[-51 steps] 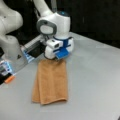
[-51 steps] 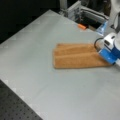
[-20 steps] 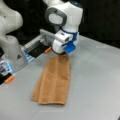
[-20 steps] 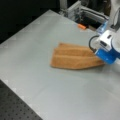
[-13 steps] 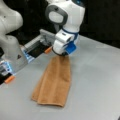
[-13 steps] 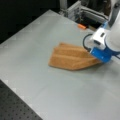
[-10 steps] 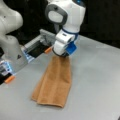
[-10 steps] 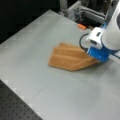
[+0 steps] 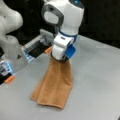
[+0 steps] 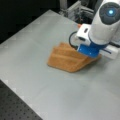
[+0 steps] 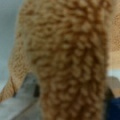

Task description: Folding a towel twice

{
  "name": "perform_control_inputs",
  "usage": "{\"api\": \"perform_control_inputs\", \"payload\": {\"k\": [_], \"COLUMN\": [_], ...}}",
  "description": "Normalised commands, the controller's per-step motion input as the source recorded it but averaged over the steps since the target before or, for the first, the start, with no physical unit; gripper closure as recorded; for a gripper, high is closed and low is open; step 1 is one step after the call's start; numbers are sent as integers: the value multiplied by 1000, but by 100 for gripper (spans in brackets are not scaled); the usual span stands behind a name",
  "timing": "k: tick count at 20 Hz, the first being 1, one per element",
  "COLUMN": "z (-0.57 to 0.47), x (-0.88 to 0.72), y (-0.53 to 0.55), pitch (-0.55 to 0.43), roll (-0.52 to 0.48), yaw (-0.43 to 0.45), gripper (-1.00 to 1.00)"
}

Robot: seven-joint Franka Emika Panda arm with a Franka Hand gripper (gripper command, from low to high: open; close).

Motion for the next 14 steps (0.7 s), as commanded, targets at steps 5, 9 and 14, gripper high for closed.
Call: {"api": "perform_control_inputs", "payload": {"k": [5,9,14], "z": [188,128,13], "x": [174,304,405], "y": [-415,-538,-385], "pitch": [159,131,103], "roll": [54,32,8], "yaw": [154,169,175], "gripper": [100,100,100]}}
